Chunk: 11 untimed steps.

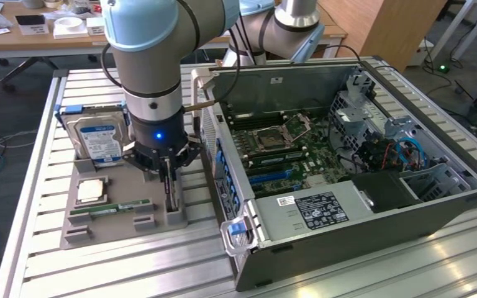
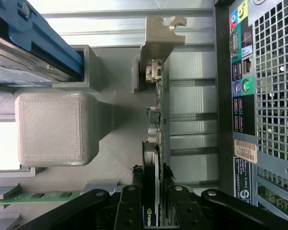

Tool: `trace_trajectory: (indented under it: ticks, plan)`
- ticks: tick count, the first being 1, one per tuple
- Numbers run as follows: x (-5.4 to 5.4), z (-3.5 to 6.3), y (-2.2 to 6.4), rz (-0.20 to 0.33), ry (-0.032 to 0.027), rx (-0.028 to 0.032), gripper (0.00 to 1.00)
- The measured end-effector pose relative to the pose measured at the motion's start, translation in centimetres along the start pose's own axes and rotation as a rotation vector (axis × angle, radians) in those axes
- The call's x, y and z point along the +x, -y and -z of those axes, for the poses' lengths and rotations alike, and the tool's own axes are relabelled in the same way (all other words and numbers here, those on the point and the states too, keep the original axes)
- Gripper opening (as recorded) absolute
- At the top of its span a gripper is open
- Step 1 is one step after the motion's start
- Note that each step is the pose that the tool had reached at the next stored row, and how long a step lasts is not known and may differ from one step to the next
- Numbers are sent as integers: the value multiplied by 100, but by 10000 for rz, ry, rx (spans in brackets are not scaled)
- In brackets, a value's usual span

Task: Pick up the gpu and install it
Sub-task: 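Pick up the gpu and move the gpu toward the slot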

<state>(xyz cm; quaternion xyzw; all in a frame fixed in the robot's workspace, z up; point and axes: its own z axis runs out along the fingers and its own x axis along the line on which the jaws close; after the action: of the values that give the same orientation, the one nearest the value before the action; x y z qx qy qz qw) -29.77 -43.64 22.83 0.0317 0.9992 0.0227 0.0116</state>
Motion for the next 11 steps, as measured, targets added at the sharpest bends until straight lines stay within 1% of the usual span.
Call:
trace_trajectory:
  ticks: [11]
  plan:
    - [0, 0, 0, 97, -5, -2, 26]
